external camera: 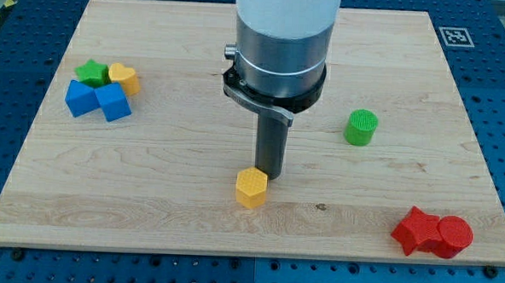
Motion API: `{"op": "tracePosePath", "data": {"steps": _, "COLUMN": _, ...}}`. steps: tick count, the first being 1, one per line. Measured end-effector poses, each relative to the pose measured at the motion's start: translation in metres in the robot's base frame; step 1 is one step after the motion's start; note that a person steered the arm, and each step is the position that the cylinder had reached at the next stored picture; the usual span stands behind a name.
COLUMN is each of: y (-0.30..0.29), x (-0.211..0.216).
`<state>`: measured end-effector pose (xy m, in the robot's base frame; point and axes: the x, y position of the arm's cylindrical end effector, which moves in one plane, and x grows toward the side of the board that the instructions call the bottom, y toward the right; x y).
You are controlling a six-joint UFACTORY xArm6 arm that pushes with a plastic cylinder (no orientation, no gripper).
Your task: Move hexagon upwards
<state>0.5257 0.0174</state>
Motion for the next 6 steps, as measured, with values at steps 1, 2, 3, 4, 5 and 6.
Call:
{"op": "tracePosePath", "data": {"steps": 1, "y": 0.018, "x": 0.015}}
{"op": "tracePosePath", "data": {"steps": 2, "y": 0.018, "x": 0.055}}
{"op": "tracePosePath", "data": {"steps": 3, "y": 0.015, "x": 0.076}}
{"op": "tracePosePath", "data": {"steps": 4, "y": -0.008, "x": 0.058}}
{"op": "tracePosePath", "data": {"steps": 5, "y": -0.027, "x": 0.018}}
{"op": "tracePosePath", "data": {"steps": 6, "y": -0.051, "x": -0.018}}
